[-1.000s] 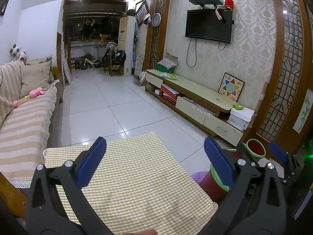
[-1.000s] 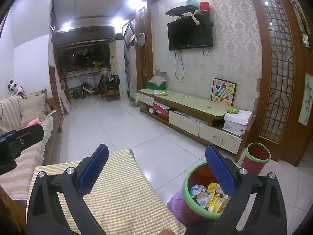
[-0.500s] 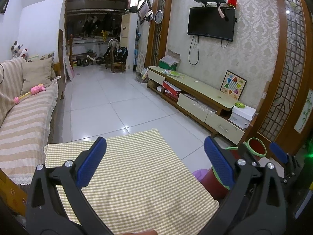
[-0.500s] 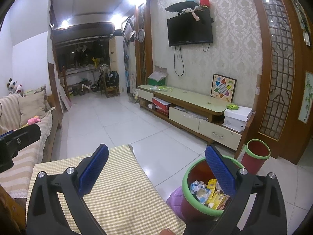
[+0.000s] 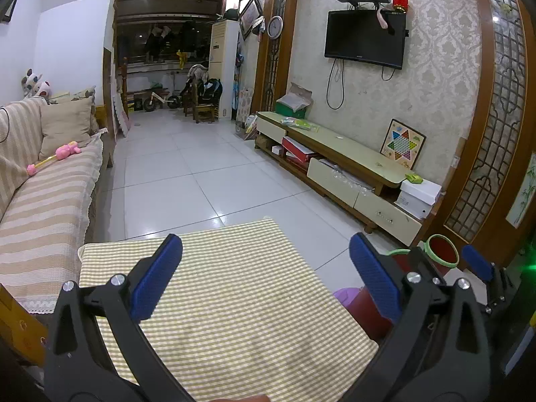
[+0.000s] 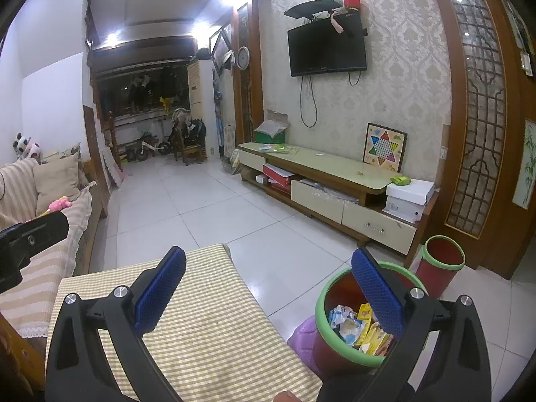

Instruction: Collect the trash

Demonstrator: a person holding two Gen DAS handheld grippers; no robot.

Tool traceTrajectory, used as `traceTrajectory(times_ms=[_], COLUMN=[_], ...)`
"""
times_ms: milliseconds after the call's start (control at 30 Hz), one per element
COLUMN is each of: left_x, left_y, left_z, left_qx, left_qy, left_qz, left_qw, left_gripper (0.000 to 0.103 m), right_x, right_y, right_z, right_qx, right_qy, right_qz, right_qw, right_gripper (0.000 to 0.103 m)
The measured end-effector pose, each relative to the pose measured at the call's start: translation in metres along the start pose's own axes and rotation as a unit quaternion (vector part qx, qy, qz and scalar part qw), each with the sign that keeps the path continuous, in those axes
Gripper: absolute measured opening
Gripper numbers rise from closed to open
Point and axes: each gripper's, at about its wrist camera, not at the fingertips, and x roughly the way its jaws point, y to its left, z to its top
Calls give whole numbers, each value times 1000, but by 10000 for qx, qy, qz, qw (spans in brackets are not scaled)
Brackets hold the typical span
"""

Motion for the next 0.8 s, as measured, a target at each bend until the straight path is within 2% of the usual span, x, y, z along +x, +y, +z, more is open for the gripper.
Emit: traceTrajectory(times_ms=[800], left_x=[7], left_y=[10], left_z=[-4], left_qx=[-100], left_qy=[116], left_qz=[34], left_qw=[9999], left_gripper=[98], right_x=[6], right_y=[-4], right_z=[-9], right_qx=[-91], right_qy=[134], right_qz=[33], right_qw=[9999], right_gripper=[96])
